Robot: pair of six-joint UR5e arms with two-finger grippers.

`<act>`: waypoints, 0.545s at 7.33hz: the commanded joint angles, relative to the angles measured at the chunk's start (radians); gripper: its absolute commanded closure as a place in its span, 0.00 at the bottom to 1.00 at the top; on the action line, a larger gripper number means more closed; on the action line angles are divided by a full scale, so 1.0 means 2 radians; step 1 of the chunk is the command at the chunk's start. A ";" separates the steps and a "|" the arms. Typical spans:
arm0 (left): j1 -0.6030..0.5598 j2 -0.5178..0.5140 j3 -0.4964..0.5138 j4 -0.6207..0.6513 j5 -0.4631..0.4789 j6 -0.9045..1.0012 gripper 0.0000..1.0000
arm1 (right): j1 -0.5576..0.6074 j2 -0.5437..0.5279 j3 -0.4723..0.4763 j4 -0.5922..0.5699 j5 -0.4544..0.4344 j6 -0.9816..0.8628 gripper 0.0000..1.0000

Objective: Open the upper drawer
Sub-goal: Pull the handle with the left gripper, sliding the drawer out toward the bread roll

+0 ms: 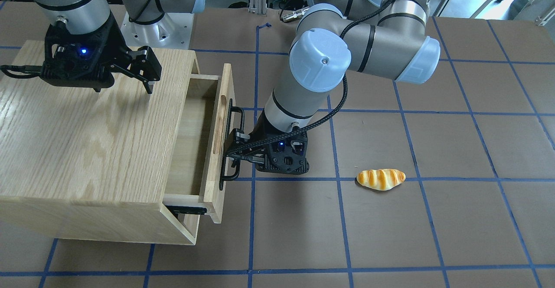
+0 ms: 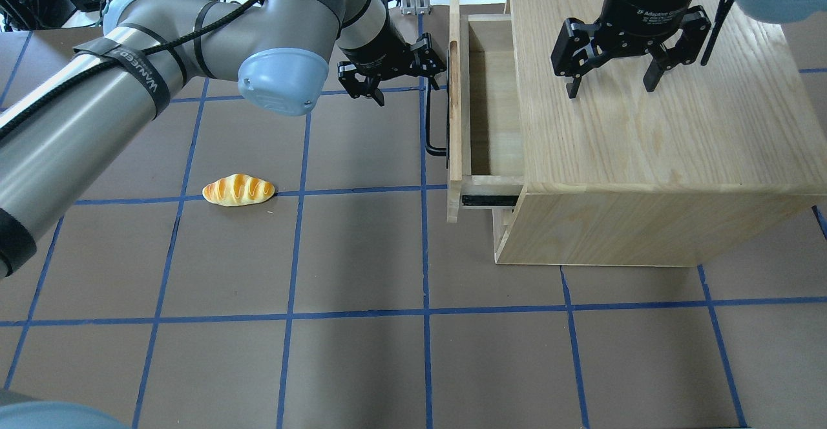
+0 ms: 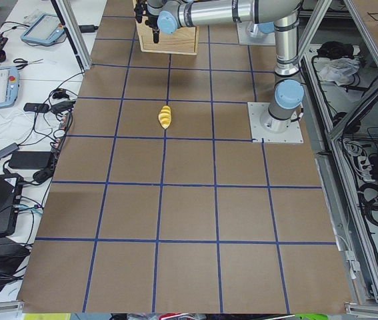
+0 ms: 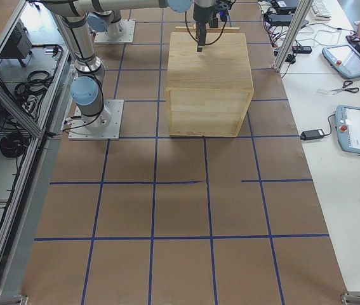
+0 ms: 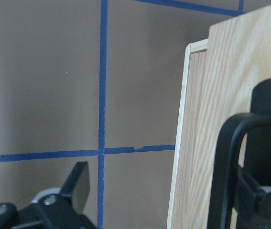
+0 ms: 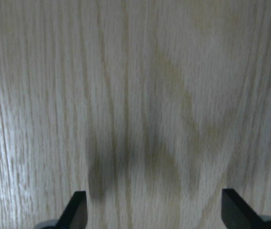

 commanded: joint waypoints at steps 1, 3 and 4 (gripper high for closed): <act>0.017 0.002 0.000 -0.020 0.001 0.020 0.00 | 0.000 0.000 0.000 0.000 0.000 0.000 0.00; 0.035 0.003 0.000 -0.023 0.001 0.023 0.00 | 0.000 0.000 0.000 0.000 0.000 0.000 0.00; 0.039 0.008 0.001 -0.023 0.001 0.023 0.00 | 0.000 0.000 0.000 0.000 0.000 0.001 0.00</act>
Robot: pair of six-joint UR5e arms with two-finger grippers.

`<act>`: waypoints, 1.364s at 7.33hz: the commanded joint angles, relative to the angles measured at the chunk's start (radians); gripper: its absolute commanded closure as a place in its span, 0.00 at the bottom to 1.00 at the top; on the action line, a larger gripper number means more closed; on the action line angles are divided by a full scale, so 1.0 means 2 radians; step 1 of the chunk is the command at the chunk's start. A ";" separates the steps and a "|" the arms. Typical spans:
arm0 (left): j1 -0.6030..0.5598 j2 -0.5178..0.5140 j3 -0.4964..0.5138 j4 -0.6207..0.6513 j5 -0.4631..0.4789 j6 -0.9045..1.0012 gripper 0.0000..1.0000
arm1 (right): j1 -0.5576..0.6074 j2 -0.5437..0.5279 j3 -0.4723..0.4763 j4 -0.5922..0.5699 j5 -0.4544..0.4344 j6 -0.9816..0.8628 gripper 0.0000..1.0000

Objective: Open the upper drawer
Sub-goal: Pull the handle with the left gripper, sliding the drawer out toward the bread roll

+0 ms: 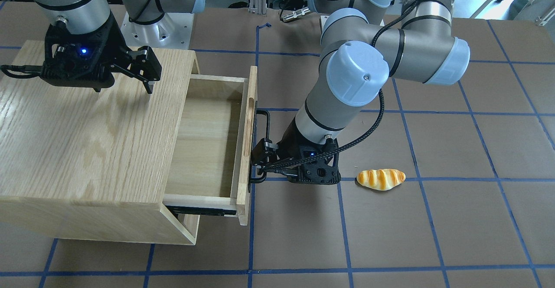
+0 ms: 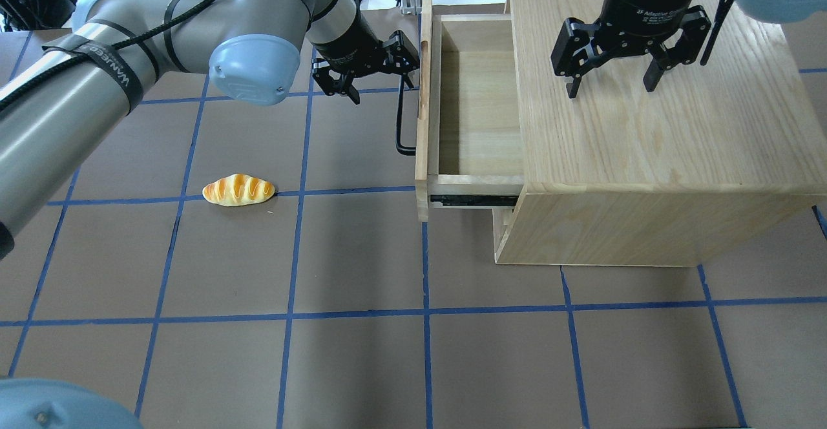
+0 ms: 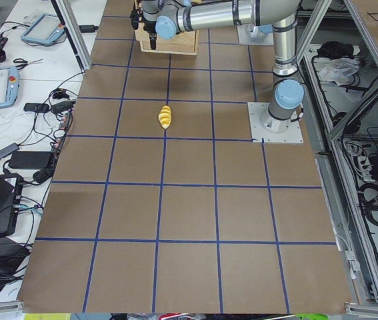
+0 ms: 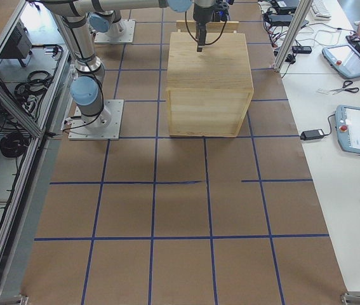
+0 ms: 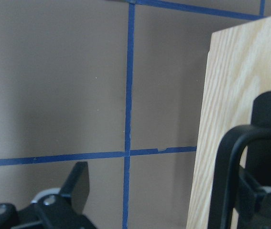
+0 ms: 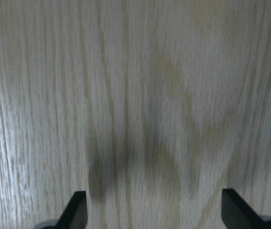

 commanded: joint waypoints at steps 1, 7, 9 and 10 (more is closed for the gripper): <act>0.018 0.009 0.000 -0.009 0.000 0.014 0.00 | 0.000 0.000 0.000 0.000 0.000 0.001 0.00; 0.056 0.028 -0.011 -0.042 -0.001 0.065 0.00 | 0.000 0.000 0.000 0.000 0.000 0.001 0.00; 0.057 0.034 -0.007 -0.053 -0.001 0.065 0.00 | 0.000 0.000 0.001 0.000 0.000 0.001 0.00; 0.057 0.050 0.005 -0.097 -0.001 0.065 0.00 | -0.001 0.000 0.000 0.000 0.000 0.001 0.00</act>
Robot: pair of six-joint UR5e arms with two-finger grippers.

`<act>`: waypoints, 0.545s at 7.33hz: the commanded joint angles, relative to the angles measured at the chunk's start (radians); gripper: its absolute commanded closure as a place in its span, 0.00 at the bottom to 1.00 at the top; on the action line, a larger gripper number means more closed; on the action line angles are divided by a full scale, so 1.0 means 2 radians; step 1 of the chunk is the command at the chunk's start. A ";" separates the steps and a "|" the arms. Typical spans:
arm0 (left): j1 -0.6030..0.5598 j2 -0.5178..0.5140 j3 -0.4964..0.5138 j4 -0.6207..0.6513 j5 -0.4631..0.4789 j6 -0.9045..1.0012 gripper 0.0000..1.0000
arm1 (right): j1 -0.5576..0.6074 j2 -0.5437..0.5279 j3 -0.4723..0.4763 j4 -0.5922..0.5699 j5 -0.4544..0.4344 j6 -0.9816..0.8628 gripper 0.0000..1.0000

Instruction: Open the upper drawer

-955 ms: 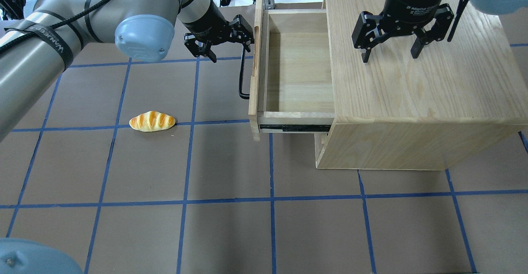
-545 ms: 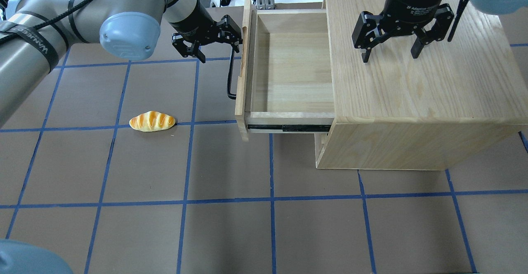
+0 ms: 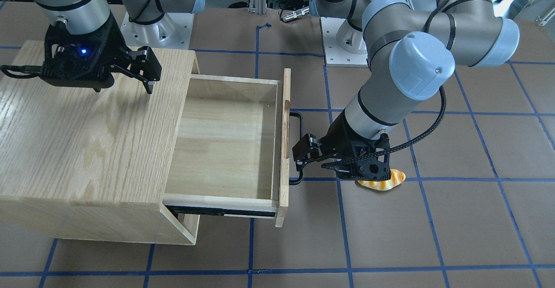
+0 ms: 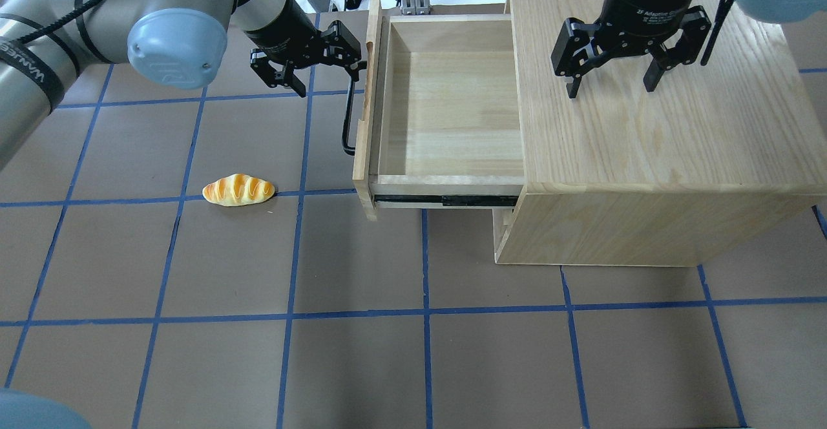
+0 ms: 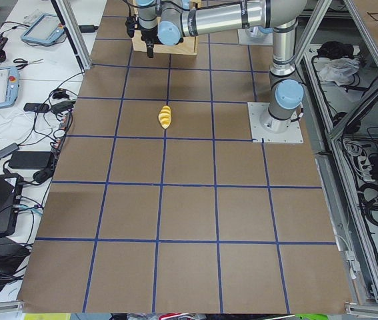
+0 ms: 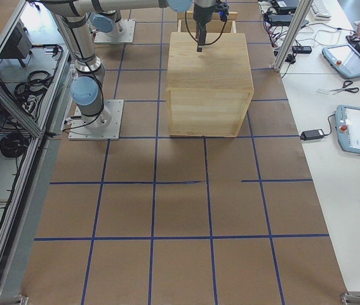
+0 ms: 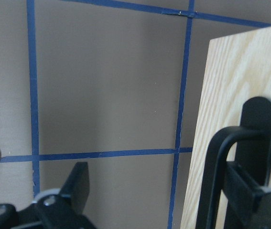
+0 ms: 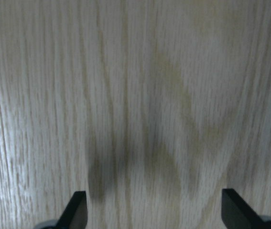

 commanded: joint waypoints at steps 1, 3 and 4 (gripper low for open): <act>0.001 0.036 0.021 -0.081 0.001 0.001 0.00 | 0.000 0.000 0.000 0.000 0.000 0.000 0.00; 0.049 0.069 0.030 -0.132 0.001 0.021 0.00 | 0.000 0.000 0.000 0.000 0.000 -0.001 0.00; 0.082 0.085 0.030 -0.162 0.002 0.090 0.00 | 0.000 0.000 0.000 0.000 0.000 -0.001 0.00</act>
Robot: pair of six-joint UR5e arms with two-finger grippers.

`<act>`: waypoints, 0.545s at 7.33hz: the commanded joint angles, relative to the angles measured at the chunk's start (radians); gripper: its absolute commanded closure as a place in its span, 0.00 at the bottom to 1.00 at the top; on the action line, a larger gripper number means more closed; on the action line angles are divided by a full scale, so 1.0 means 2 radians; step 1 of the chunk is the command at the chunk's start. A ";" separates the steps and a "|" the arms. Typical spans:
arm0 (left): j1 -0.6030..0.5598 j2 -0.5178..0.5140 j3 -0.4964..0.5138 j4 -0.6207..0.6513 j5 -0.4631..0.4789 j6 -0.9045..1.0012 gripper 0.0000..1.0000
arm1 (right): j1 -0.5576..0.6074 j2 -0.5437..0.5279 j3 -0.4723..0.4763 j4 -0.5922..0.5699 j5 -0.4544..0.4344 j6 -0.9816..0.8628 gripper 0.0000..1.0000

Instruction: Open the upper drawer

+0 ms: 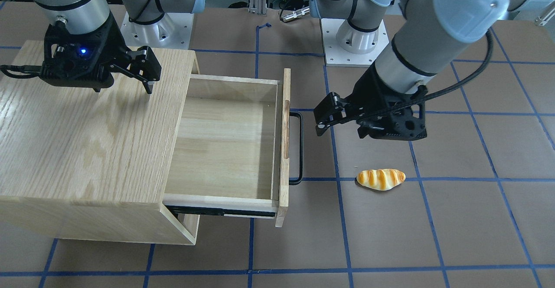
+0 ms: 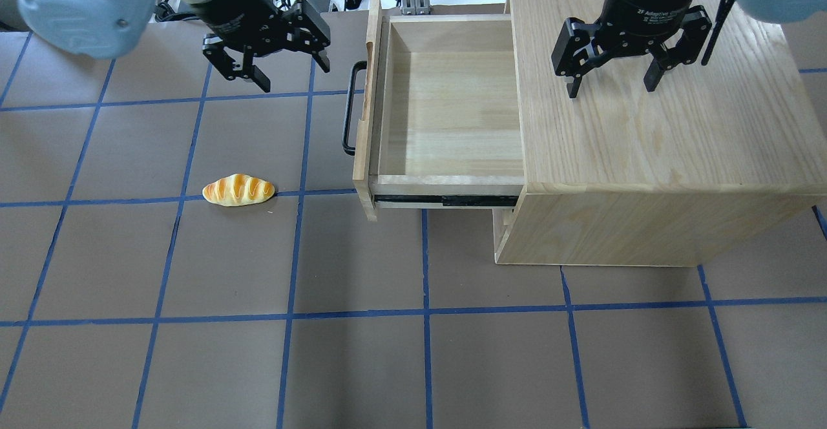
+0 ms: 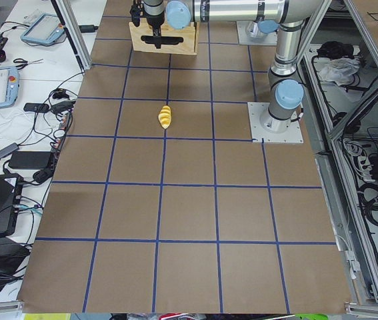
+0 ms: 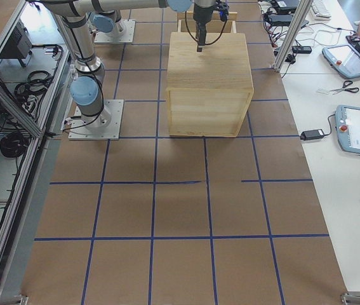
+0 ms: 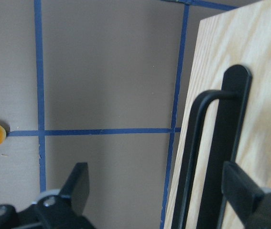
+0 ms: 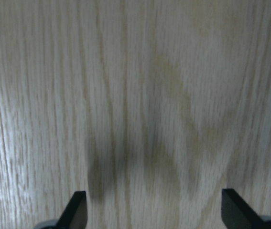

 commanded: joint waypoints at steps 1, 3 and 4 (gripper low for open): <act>0.062 0.036 0.002 -0.051 0.027 0.088 0.00 | 0.000 0.000 0.000 0.000 0.000 0.000 0.00; 0.063 0.067 0.001 -0.070 0.109 0.089 0.00 | 0.001 0.000 0.000 0.000 0.000 0.001 0.00; 0.062 0.078 -0.004 -0.070 0.119 0.089 0.00 | 0.000 0.000 0.000 0.000 0.000 0.000 0.00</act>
